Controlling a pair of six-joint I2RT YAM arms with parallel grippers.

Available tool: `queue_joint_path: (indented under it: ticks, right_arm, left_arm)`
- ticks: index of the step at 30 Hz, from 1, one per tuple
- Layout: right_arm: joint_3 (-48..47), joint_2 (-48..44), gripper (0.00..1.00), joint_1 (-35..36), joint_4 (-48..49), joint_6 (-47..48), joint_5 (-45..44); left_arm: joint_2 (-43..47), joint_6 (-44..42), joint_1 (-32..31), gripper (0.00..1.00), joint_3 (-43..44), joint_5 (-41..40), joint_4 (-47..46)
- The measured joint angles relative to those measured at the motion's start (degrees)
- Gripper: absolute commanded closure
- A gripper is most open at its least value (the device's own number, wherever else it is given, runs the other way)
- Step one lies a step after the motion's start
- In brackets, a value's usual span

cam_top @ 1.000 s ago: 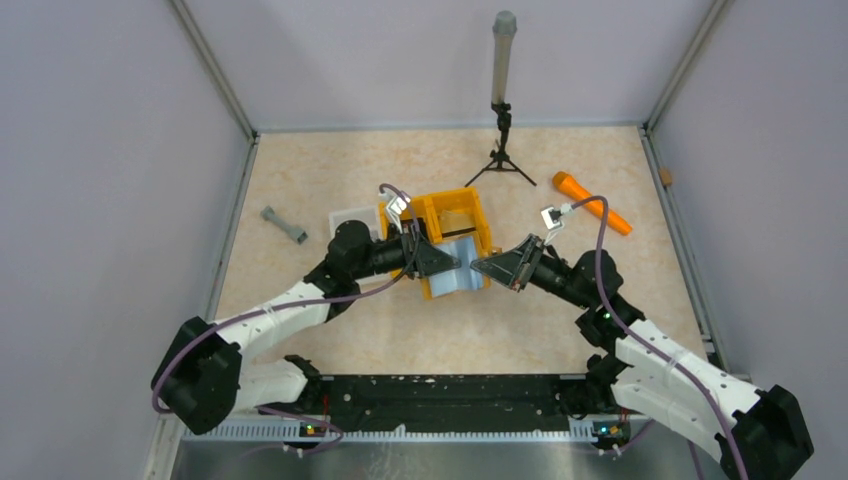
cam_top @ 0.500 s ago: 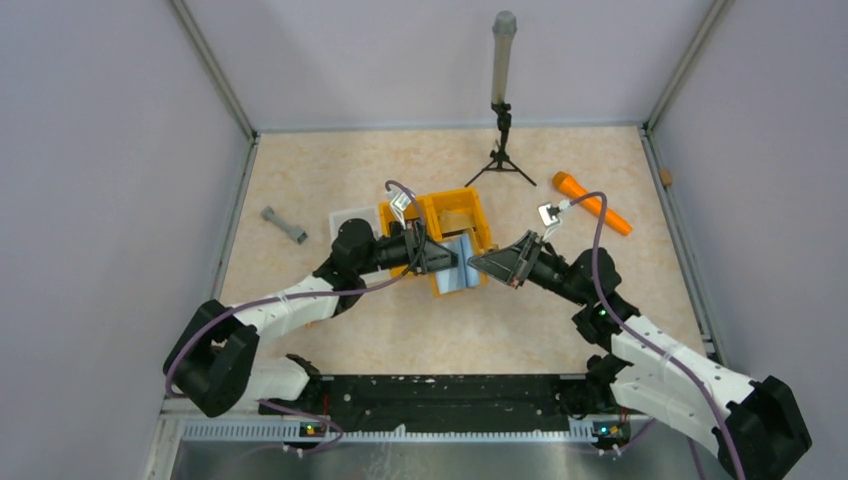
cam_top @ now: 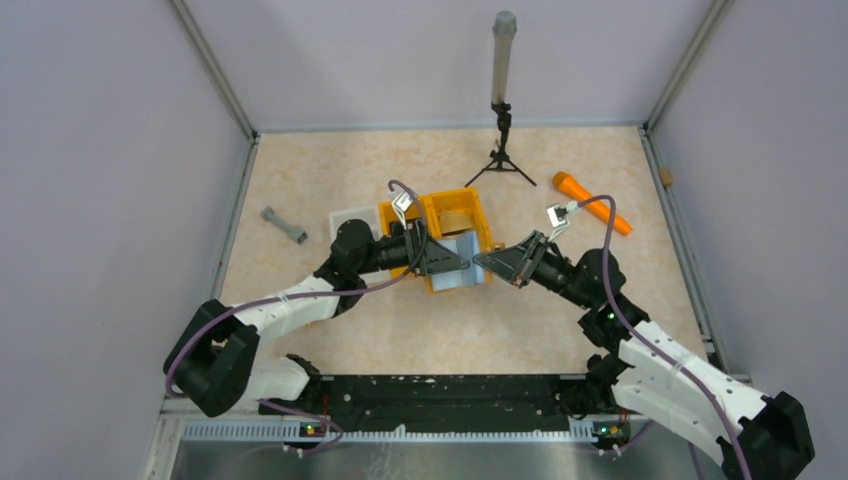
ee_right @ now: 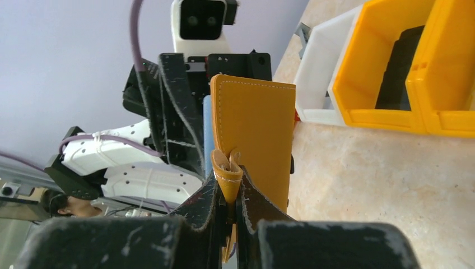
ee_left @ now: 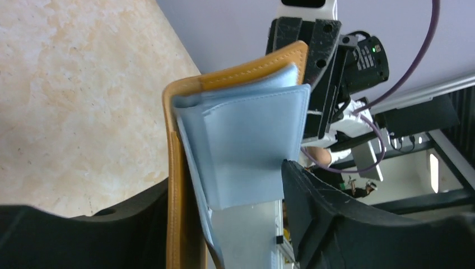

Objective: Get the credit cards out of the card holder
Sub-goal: Remove the credit card from the card holder.

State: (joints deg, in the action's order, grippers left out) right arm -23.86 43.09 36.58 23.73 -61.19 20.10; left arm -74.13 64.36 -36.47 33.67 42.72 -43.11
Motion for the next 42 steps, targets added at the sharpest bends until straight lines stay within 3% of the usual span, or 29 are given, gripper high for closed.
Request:
queue_joint_path:
  ticks: [5, 7, 14, 23, 26, 34, 42]
  right_arm:
    - [-0.28, -0.35, 1.00, 0.07, -3.28, 1.66, -1.25]
    - [-0.28, -0.33, 1.00, 0.07, -3.82, 1.92, -1.40]
    - [-1.86, 0.74, 1.00, 0.11, -5.40, 3.08, -1.57]
    - [-5.88, 6.25, 1.00, 5.09, -7.93, 5.66, -5.03]
    - [-6.54, 6.69, 1.00, 6.43, -9.14, 6.75, -6.58]
    - [-7.04, 3.63, 1.00, 6.82, -15.34, 8.33, -11.98]
    - [-7.02, 0.07, 1.00, 6.82, -18.21, 8.81, -14.51]
  left_arm:
    - [0.39, 0.98, 0.07, 0.07, -0.15, 1.27, -1.27]
    - [0.59, 1.01, 0.04, 0.02, -0.28, 1.42, -1.66]
    - [2.21, -0.63, 0.04, 0.01, -0.28, 1.14, -0.28]
    - [4.24, -8.33, -0.79, 0.01, 3.32, -1.90, 14.78]
    - [4.24, -9.11, -0.87, 0.07, 3.63, -2.12, 16.37]
    - [4.92, -10.14, -0.76, 0.11, 3.37, -2.60, 17.59]
    - [7.65, -7.72, 2.49, 0.58, -1.55, -0.04, 13.05]
